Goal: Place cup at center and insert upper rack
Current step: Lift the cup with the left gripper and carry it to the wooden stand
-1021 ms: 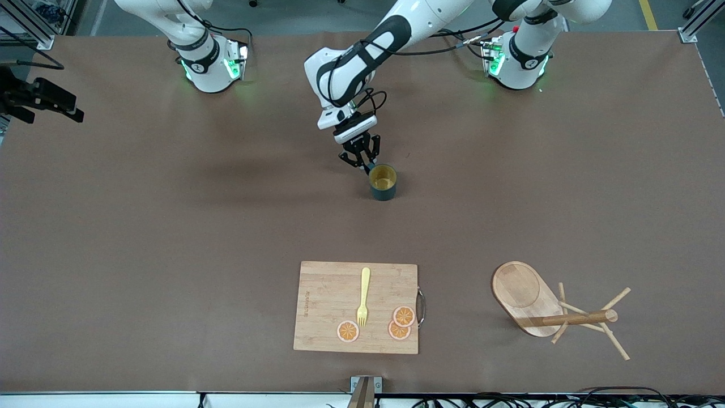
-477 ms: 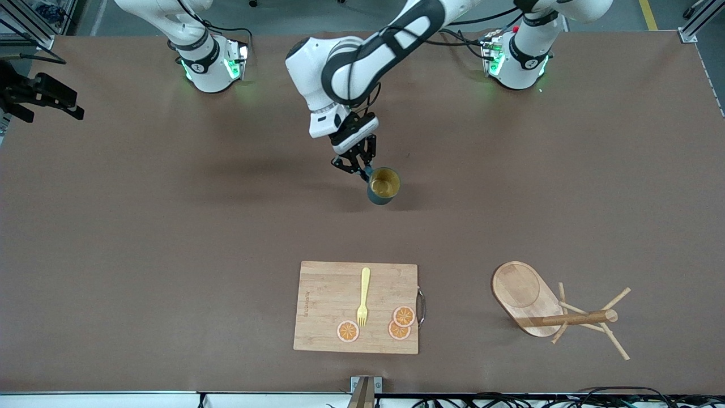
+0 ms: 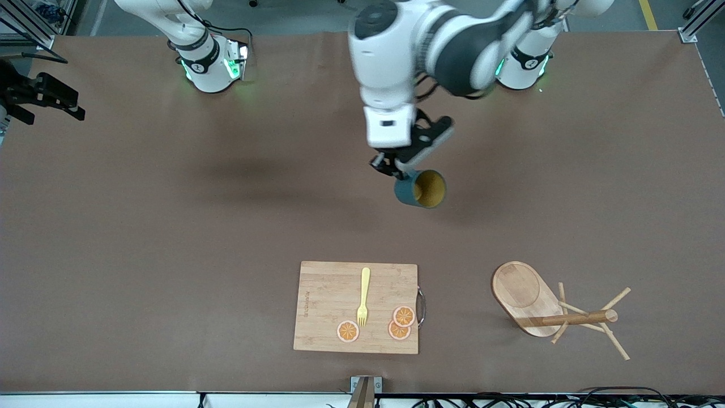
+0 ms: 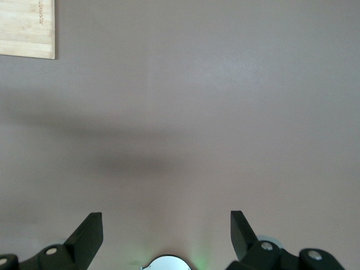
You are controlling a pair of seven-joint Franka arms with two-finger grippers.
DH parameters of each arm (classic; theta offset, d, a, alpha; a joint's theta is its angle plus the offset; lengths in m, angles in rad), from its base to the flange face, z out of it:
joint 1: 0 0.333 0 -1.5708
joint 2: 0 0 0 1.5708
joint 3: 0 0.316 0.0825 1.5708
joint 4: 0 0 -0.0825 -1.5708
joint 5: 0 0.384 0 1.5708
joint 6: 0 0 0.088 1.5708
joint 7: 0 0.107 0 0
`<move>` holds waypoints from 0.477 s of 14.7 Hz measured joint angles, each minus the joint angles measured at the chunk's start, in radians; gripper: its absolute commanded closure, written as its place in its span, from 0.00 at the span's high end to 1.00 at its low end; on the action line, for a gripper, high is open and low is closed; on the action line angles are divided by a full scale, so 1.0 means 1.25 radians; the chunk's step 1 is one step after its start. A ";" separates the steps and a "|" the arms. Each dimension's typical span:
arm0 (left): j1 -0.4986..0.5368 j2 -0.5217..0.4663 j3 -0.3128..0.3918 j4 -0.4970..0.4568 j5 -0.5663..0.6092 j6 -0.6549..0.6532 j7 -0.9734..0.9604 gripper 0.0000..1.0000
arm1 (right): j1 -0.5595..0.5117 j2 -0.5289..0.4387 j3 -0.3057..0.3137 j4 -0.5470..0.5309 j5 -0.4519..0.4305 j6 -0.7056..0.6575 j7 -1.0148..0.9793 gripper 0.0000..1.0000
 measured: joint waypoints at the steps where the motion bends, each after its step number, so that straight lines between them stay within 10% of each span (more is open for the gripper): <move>1: 0.042 -0.006 0.000 0.013 -0.045 0.000 0.048 0.00 | 0.000 0.000 0.000 0.000 0.000 0.000 0.000 1.00; 7: 0.275 0.002 0.002 0.055 -0.308 0.007 0.319 0.00 | 0.000 -0.010 -0.002 0.000 0.000 -0.001 -0.001 1.00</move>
